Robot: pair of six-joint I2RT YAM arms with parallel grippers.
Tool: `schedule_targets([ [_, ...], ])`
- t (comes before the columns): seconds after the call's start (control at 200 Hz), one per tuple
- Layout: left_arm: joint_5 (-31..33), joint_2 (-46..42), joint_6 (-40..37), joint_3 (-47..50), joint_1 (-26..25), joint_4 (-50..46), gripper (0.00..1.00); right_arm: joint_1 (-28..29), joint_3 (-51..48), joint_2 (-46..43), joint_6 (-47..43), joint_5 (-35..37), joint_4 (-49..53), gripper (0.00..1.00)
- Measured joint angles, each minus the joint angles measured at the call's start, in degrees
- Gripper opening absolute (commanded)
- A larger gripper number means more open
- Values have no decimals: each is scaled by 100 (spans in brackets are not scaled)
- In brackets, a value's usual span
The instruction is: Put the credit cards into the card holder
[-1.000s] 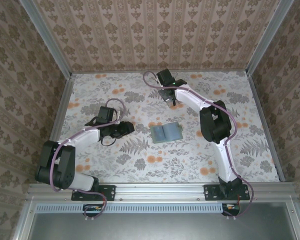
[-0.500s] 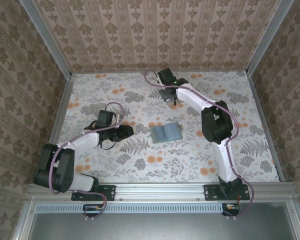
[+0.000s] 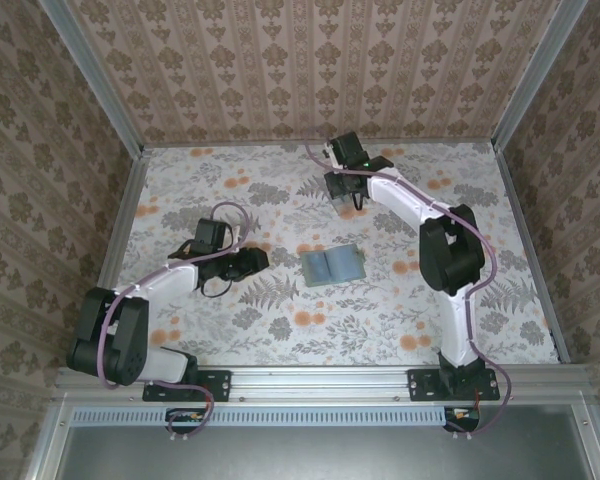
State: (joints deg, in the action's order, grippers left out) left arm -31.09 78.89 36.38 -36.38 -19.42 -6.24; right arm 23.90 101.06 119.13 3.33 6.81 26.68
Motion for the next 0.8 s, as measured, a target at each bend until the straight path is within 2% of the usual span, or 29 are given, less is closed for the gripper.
schedule_targets([
  [0.33, -291, 114, 0, -278, -166, 282, 43, -494, -1537, -1609, 1366, -1392, -1047, 0],
  [0.435, -444, 317, -7, -424, -297, 339, 43, -647, -2243, -2020, 1668, -2114, -1248, 0],
  [0.595, -706, 675, -7, -533, -507, 472, 43, -758, -3692, -2487, 2035, -3475, -1825, 0],
  [0.8, -815, 1095, 15, -610, -756, 737, 40, -769, -5222, -2542, 2229, -4360, -2409, 0],
])
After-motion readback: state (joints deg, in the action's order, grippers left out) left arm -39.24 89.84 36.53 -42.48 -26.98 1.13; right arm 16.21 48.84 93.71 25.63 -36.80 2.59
